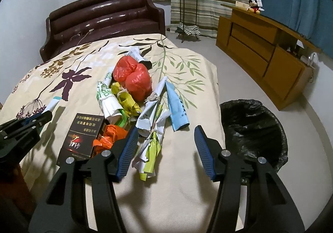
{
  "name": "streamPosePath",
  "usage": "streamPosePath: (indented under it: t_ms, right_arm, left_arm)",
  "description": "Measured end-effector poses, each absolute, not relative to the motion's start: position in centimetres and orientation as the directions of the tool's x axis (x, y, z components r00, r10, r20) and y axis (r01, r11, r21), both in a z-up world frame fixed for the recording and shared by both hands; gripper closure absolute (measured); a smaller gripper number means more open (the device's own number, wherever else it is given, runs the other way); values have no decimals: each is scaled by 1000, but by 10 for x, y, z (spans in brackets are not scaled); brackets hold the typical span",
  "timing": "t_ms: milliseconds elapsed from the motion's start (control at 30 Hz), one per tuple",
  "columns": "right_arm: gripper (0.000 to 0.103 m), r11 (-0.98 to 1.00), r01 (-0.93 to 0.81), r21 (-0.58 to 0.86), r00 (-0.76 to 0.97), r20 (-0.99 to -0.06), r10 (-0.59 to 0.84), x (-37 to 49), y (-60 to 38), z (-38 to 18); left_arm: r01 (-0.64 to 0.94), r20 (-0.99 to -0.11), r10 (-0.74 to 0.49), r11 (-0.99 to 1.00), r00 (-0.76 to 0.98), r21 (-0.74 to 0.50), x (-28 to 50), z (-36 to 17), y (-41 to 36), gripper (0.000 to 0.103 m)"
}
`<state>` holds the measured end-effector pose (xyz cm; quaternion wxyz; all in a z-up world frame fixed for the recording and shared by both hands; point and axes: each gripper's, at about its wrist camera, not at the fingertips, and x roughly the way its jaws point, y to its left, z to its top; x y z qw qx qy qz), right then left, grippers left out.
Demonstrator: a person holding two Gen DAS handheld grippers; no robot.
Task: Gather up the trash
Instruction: 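Grasp the crumpled white and green paper wrappers with the right gripper while the left holds the tube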
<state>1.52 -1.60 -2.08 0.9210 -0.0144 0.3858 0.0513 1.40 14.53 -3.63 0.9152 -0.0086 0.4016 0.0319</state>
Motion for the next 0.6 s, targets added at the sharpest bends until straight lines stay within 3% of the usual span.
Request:
streamPosePath:
  t_ms: [600]
  right_arm:
    - [48, 996, -88, 4, 670, -739, 62, 22, -15, -36]
  left_arm:
    - [-75, -737, 47, 997, 674, -5, 15, -40, 153, 86]
